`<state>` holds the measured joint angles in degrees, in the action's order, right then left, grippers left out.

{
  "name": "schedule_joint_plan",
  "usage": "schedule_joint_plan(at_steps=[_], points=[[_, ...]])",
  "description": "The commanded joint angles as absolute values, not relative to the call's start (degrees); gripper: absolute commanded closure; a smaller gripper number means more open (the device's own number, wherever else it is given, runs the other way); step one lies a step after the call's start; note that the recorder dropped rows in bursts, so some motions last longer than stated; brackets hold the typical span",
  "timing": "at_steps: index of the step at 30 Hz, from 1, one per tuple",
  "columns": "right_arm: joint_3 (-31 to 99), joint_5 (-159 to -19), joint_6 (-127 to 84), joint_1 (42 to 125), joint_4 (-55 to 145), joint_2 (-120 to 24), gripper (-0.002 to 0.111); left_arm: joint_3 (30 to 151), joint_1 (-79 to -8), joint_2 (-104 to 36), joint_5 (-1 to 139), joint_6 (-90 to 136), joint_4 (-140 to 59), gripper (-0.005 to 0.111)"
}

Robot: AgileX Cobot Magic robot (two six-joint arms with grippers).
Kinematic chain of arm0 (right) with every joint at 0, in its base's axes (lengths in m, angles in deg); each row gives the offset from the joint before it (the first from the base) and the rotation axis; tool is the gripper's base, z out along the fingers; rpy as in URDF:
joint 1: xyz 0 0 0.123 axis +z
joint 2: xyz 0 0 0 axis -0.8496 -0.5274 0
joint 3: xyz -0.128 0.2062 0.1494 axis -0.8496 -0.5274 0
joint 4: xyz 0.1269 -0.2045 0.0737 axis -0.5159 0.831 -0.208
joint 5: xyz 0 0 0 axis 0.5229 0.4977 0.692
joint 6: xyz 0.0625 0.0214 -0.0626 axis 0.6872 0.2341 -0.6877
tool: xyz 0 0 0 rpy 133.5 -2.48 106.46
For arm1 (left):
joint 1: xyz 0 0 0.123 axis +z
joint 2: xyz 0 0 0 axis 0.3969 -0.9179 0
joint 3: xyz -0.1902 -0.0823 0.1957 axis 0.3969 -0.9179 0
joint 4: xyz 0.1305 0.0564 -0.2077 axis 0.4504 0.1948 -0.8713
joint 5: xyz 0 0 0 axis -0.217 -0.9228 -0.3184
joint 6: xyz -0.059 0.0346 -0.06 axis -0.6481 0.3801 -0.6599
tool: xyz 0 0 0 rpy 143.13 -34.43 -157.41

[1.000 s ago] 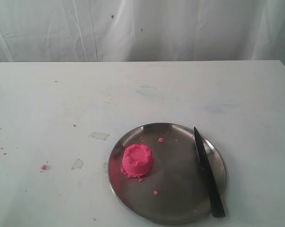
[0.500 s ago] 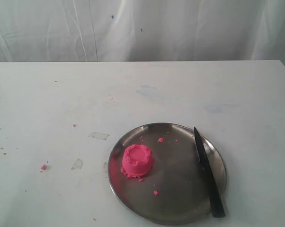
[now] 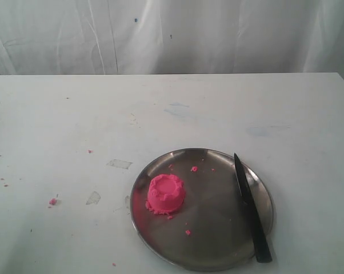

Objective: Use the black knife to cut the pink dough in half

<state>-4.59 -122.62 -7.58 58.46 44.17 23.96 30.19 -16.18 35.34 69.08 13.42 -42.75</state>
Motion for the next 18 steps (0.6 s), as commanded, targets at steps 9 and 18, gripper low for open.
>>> schedule_joint_plan(at_steps=[9,18], points=[[-8.6,-89.8,-31.3,59.0,45.4,11.8,0.108,30.0,-16.1,35.6,69.4,13.5,-43.4,0.107],[-11.4,-84.3,-31.1,60.0,44.5,10.1,0.108,30.0,-16.1,35.6,69.4,13.5,-43.4,0.107]])
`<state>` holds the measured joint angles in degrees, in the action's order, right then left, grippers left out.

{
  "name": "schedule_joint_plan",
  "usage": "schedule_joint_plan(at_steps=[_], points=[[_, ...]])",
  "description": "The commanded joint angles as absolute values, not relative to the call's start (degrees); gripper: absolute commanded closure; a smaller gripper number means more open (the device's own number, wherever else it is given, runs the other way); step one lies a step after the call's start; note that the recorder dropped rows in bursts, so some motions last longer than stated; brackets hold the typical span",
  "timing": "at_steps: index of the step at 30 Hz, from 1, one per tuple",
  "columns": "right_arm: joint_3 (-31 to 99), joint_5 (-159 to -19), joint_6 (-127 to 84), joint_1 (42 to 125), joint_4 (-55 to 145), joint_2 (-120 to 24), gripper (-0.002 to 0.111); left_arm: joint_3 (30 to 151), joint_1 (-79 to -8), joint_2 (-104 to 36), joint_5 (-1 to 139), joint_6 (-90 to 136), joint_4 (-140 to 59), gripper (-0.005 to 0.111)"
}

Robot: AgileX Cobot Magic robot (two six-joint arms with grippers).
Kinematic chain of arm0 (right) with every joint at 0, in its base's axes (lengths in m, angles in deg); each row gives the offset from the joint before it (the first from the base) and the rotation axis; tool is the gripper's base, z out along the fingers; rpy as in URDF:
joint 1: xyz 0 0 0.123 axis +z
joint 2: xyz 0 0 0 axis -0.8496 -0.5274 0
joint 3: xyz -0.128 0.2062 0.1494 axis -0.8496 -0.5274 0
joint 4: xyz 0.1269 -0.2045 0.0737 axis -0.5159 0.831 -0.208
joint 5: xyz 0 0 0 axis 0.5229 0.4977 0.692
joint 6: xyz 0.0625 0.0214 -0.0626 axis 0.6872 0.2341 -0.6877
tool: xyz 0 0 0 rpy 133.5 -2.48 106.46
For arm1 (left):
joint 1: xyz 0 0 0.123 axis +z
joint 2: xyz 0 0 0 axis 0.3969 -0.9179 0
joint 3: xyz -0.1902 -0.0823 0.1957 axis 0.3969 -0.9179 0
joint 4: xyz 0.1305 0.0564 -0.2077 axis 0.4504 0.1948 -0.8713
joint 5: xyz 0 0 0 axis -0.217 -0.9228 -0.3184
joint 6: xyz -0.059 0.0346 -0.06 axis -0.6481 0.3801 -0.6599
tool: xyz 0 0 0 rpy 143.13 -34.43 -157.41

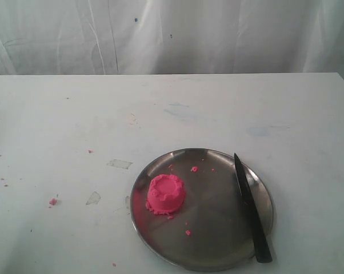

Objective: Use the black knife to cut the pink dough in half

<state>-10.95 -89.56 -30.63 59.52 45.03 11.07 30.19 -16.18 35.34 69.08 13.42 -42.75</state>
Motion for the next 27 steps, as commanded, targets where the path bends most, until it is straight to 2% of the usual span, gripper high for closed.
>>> schedule_joint_plan(at_steps=[1,9,17,20,24,27], points=[[-11.4,-83.1,-30.5,60.4,44.5,9.8,0.108,30.0,-16.1,35.6,69.4,13.5,-43.4,0.107],[-8.0,-72.1,-22.8,62.3,44.5,-3.2,0.108,30.0,-16.1,35.6,69.4,13.5,-43.4,0.107],[3.8,-55.6,-25.8,63.6,39.0,-29.5,0.108,30.0,-16.1,35.6,69.4,13.5,-43.4,0.107],[6.6,-51.4,-36.8,64.4,21.9,-37.4,0.108,30.0,-16.1,35.6,69.4,13.5,-43.4,0.107],[8.9,-36.9,-64.0,64.4,-3.5,-44.9,0.108,30.0,-16.1,35.6,69.4,13.5,-43.4,0.107],[9.9,-27.7,-72.4,64.4,-12.2,-49.2,0.108,30.0,-16.1,35.6,69.4,13.5,-43.4,0.107]])
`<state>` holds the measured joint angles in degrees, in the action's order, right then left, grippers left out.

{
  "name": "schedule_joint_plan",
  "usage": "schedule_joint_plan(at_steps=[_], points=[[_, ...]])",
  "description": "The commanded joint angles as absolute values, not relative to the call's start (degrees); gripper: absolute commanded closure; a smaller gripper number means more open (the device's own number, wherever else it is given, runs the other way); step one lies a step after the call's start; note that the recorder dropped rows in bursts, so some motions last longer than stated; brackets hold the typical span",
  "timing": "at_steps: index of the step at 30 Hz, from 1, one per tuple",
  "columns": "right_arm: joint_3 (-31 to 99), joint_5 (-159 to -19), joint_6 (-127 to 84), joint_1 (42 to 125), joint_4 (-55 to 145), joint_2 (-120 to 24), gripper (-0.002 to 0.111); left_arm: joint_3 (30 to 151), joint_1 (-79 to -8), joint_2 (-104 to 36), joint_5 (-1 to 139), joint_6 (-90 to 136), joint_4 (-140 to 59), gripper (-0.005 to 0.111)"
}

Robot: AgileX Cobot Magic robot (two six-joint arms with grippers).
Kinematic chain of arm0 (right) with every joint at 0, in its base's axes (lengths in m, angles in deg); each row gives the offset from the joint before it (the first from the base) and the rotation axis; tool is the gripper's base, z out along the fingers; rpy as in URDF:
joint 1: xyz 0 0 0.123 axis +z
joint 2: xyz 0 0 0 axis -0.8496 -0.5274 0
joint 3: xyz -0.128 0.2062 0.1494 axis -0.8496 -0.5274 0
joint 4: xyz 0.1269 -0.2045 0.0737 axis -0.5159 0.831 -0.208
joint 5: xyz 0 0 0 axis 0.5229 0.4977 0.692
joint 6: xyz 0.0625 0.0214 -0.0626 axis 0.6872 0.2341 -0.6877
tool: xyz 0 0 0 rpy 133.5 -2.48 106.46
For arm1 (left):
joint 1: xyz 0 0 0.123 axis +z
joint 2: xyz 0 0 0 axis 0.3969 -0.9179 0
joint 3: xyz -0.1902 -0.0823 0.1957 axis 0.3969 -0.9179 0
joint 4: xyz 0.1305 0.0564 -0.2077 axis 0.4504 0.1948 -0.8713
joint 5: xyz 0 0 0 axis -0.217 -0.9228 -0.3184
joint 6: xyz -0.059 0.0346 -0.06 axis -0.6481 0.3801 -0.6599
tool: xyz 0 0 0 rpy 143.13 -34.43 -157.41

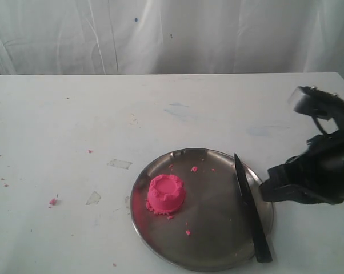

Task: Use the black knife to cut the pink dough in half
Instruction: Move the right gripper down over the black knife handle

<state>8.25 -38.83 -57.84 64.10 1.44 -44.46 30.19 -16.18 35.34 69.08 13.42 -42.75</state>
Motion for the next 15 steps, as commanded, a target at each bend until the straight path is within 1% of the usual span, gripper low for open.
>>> schedule_joint_plan(at_steps=[1,4,7,9,11,15], points=[[10.1,-27.1,-73.4,64.4,-13.6,-50.4,0.108,30.0,-16.1,35.6,69.4,13.5,-43.4,0.107],[10.3,-33.0,-73.1,64.4,-11.5,-52.7,0.108,30.0,-16.1,35.6,69.4,13.5,-43.4,0.107],[10.3,-40.7,-65.4,64.4,-5.5,-54.9,0.108,30.0,-16.1,35.6,69.4,13.5,-43.4,0.107],[10.3,-41.5,-62.0,64.4,-2.9,-56.9,0.106,30.0,-16.1,35.6,69.4,13.5,-43.4,0.107],[10.2,-41.3,-61.9,64.4,-2.8,-59.2,0.100,30.0,-16.1,35.6,69.4,13.5,-43.4,0.107],[9.8,-40.6,-63.0,64.4,-2.8,-63.3,0.085,30.0,-16.1,35.6,69.4,13.5,-43.4,0.107]])
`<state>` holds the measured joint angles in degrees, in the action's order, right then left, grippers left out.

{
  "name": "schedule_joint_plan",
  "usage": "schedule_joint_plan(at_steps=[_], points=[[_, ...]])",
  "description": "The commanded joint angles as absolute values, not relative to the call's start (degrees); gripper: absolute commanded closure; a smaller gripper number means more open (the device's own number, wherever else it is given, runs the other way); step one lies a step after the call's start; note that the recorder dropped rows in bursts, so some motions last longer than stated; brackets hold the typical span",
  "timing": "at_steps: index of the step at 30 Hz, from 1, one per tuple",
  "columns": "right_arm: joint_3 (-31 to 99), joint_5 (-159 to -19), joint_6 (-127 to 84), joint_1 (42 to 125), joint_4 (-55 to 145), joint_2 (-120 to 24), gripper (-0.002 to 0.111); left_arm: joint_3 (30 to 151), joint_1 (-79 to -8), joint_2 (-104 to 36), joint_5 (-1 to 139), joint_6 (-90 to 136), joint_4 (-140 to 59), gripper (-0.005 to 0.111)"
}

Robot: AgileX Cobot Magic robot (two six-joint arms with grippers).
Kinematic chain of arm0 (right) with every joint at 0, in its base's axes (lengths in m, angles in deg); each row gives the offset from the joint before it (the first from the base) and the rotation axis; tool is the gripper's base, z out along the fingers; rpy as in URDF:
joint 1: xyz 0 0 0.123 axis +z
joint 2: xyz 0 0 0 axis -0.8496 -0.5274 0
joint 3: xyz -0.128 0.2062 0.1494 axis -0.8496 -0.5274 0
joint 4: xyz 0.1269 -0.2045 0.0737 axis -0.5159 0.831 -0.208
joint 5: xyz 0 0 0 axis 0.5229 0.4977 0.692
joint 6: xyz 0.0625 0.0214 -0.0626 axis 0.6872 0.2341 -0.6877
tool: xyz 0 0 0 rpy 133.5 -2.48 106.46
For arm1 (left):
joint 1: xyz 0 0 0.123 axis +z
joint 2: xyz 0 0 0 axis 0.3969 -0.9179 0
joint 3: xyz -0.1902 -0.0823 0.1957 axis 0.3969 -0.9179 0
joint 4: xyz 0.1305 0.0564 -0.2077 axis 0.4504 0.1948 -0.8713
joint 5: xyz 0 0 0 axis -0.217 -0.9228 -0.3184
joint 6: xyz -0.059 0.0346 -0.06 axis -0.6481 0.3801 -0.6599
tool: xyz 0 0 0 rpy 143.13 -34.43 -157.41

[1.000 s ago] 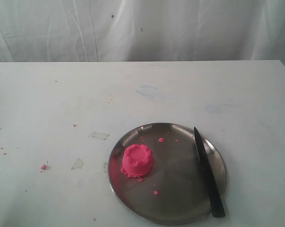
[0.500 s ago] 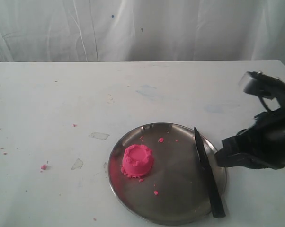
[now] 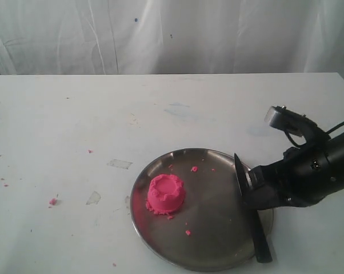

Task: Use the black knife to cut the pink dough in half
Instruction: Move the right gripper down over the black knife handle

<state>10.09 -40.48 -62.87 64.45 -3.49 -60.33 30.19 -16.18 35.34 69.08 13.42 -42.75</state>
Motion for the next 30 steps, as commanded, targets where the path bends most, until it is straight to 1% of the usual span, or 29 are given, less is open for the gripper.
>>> schedule_joint_plan(at_steps=[1,4,7,13,19,25,30], points=[[9.8,-40.8,-63.1,64.4,-2.7,-64.3,0.080,30.0,-16.1,35.6,69.4,13.5,-43.4,0.107],[9.8,-41.4,-63.3,64.4,-2.7,-66.4,0.069,30.0,-16.1,35.6,69.4,13.5,-43.4,0.107],[9.8,-42.3,-63.3,64.4,-2.7,-67.2,0.064,30.0,-16.1,35.6,69.4,13.5,-43.4,0.107],[9.8,-49.2,-63.3,64.4,-1.0,-67.4,0.062,30.0,-16.1,35.6,69.4,13.5,-43.4,0.107],[9.8,-48.8,-63.2,64.4,-0.6,-67.4,0.062,30.0,-16.1,35.6,69.4,13.5,-43.4,0.107],[9.8,-48.3,-63.2,64.4,-0.6,-68.2,0.052,30.0,-16.1,35.6,69.4,13.5,-43.4,0.107],[9.8,-48.3,-64.8,64.4,-2.4,-69.9,0.051,30.0,-16.1,35.6,69.4,13.5,-43.4,0.107]])
